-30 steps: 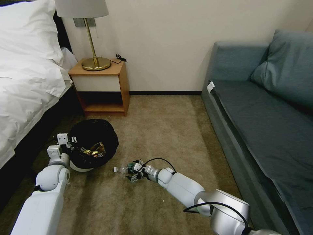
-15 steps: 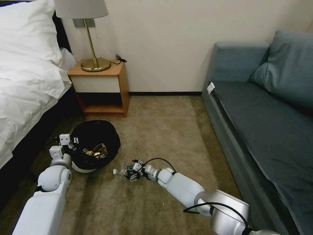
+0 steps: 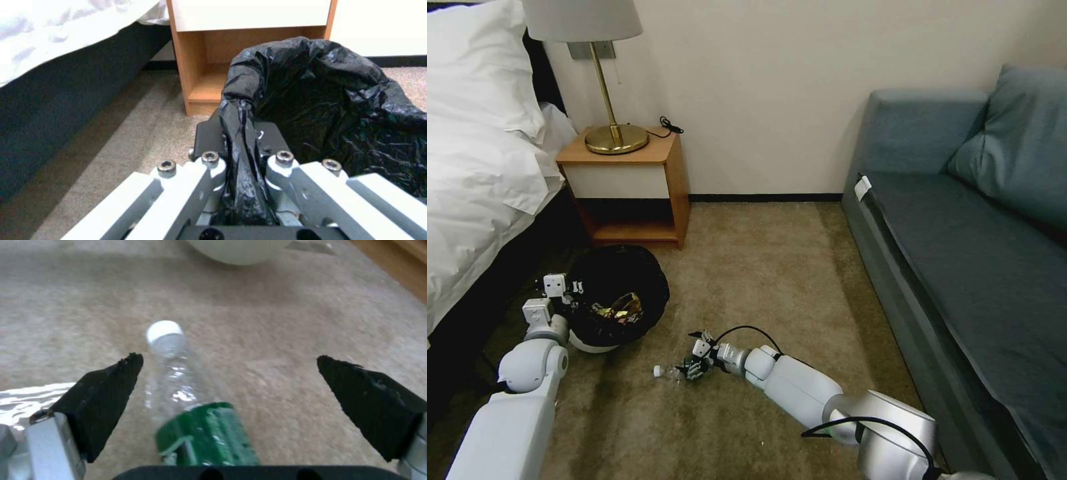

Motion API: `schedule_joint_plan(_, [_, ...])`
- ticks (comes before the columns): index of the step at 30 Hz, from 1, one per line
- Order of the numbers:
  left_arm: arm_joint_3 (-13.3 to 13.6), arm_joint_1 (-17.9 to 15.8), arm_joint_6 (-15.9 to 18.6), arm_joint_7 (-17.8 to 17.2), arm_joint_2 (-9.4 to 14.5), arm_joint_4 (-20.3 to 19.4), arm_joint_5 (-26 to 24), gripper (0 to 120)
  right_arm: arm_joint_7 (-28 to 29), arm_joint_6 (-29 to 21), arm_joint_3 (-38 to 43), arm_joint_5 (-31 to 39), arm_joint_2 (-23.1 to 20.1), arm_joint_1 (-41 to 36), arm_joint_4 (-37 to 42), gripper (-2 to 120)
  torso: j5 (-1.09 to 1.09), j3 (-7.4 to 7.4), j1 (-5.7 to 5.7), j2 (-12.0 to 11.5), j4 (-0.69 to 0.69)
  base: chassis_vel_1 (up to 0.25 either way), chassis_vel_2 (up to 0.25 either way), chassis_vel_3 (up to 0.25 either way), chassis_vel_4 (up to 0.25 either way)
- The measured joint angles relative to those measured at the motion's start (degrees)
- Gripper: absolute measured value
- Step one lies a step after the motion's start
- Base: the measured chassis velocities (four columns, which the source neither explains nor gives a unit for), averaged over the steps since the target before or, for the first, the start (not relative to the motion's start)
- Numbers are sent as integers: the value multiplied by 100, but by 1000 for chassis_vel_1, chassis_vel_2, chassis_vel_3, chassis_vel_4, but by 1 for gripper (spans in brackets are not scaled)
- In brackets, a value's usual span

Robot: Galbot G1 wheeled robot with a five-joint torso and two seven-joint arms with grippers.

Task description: Pick up the trash bin, then pick up the garbage on the floor and place it into the trash bin.

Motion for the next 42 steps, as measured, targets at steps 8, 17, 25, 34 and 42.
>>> schedule_joint_plan(8, [-105,69,1,13,54,-32,-46,6,-531,59,-144,143,0,88,20,100,0,0,0,0,-2,0,0,0,0])
schedule_joint_plan(17, [-182,119,1,21,66,-42,-60,6,-995,122,-222,233,0,65,-95,100,0,0,0,0,-2,0,0,0,0])
schedule_joint_plan(25, [-189,131,0,28,35,-53,-50,6,-987,133,-222,218,0,74,-171,100,0,1,0,0,-2,0,0,0,0])
schedule_joint_plan(34, [-279,224,-4,16,-89,-141,8,6,-847,8,-266,210,0,75,-201,100,0,1,-1,0,-2,0,0,0,0])
schedule_joint_plan(42, [-374,268,-18,25,-63,-156,13,6,-815,4,-281,211,0,58,-158,100,0,1,0,0,-2,0,0,0,0])
